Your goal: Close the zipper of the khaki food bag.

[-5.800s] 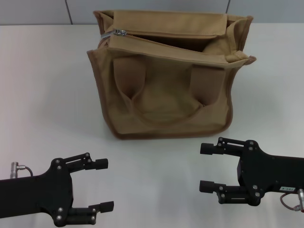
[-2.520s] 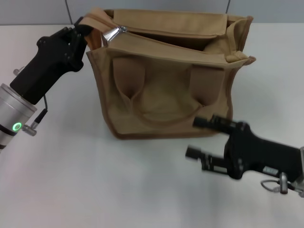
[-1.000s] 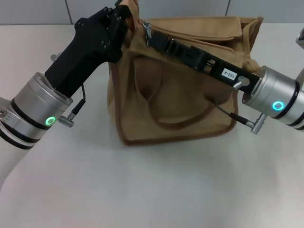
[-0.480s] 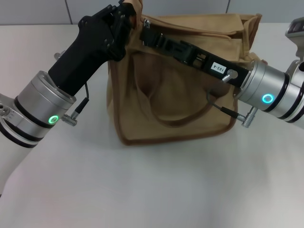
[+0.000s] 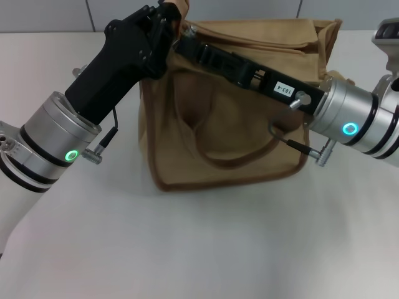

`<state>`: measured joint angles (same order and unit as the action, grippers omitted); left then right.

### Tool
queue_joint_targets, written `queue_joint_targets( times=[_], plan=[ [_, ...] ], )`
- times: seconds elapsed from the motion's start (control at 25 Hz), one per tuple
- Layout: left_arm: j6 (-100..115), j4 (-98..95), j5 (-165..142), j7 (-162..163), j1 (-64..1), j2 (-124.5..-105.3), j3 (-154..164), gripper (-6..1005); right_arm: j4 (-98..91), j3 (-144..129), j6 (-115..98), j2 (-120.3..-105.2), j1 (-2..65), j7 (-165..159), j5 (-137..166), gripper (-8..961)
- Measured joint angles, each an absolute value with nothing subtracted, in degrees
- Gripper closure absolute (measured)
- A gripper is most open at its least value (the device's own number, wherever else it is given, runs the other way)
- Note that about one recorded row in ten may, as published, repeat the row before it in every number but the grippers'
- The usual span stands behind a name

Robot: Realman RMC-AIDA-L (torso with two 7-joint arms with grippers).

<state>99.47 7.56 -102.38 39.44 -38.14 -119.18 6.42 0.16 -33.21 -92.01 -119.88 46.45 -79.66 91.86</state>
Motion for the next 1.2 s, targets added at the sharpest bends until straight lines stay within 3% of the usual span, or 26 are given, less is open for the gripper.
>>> queue_joint_targets(
  times=[0.72,1.2],
  plan=[
    [99.3,7.6,-102.2,39.4,-38.2,-119.18,6.4,992,0.3,-32.9,-89.6,-119.88,46.2,-79.9,91.3,602],
    [99.5,7.6,-102.2,39.4,-37.6,-119.18,6.4,993,-0.4,-33.3,-91.8,-119.88,45.0,-79.6,91.5,940]
  ],
)
